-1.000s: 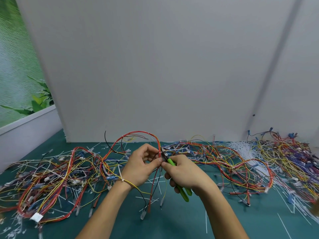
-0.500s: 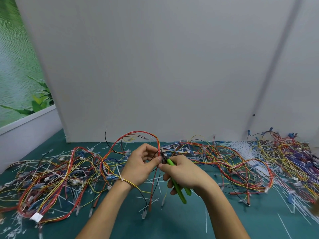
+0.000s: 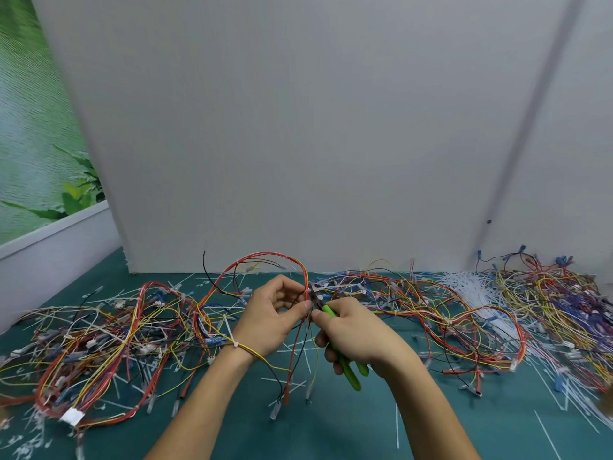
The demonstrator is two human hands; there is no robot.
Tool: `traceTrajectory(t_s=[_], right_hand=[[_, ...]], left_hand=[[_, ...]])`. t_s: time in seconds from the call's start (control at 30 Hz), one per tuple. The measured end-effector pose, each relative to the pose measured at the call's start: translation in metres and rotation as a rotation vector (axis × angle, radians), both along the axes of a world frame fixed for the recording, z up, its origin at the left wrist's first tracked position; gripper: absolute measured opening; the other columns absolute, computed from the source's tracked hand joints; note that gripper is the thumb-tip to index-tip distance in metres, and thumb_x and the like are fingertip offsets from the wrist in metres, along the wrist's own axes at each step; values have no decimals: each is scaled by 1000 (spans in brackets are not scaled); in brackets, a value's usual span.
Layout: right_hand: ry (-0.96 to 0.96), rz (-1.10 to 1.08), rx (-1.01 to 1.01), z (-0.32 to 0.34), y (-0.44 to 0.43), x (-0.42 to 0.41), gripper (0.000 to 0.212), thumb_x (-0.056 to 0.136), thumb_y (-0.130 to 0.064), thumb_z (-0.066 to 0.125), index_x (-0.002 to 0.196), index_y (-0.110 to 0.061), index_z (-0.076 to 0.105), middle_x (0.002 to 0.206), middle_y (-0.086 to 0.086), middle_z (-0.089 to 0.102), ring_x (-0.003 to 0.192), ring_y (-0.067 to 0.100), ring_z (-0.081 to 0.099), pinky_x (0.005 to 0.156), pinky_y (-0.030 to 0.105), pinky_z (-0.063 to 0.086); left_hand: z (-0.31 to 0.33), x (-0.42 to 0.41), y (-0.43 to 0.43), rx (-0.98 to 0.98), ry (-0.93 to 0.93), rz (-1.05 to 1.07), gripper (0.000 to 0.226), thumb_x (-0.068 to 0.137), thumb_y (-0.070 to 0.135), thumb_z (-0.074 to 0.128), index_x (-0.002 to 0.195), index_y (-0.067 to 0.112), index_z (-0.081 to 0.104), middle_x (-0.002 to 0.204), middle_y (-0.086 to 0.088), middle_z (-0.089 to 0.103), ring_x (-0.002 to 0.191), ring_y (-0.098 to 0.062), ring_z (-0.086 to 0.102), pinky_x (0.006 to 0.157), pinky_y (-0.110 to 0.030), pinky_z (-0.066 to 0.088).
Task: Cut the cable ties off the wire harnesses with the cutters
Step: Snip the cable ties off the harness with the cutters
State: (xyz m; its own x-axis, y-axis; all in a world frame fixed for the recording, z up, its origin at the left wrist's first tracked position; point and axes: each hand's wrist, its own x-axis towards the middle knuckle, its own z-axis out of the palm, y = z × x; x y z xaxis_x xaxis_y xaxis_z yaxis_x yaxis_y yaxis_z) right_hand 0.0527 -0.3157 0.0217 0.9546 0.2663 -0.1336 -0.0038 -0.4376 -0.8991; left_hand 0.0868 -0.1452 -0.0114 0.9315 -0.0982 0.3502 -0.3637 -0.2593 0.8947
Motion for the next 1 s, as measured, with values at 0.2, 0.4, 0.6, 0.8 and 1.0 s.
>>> traceTrajectory(t_s=[0.2, 0.4, 0.6, 0.8, 1.0], right_hand=[[5, -2, -2, 1, -1, 0, 26, 108, -29, 47, 93, -9, 56, 73, 4, 62, 50, 15, 55, 48, 31, 52], [39, -1, 27, 1, 0, 0, 26, 108, -30, 47, 102, -7, 58, 77, 5, 62, 52, 14, 59, 53, 34, 57], [51, -12, 16, 2, 2, 0, 29, 107, -36, 48, 102, -9, 58, 83, 8, 64, 55, 14, 61, 56, 36, 60], [6, -31, -29, 0, 1, 0, 28, 108, -32, 46, 101, -7, 58, 77, 6, 63, 50, 14, 56, 50, 31, 55], [16, -24, -9, 1, -1, 0, 29, 108, -32, 47, 101, -6, 59, 74, 4, 65, 52, 17, 58, 52, 34, 57]], left_hand=[[1, 0, -1, 12, 3, 6, 19, 85, 7, 78, 95, 17, 66, 91, -2, 73, 86, -8, 68, 80, -19, 53], [0, 0, -1, 8, 32, 2, 19, 85, 6, 78, 97, 15, 67, 91, -3, 74, 87, -10, 70, 80, -19, 54], [0, 0, -2, 17, 57, 2, 20, 85, 5, 77, 98, 16, 67, 91, -2, 74, 85, -7, 69, 79, -19, 53], [0, -1, -2, -2, 56, 0, 20, 85, 4, 77, 98, 16, 67, 91, -2, 74, 83, -5, 69, 79, -19, 54], [1, -1, -2, 4, 56, 2, 20, 85, 5, 77, 99, 16, 67, 92, -3, 74, 84, -5, 69, 80, -20, 55]])
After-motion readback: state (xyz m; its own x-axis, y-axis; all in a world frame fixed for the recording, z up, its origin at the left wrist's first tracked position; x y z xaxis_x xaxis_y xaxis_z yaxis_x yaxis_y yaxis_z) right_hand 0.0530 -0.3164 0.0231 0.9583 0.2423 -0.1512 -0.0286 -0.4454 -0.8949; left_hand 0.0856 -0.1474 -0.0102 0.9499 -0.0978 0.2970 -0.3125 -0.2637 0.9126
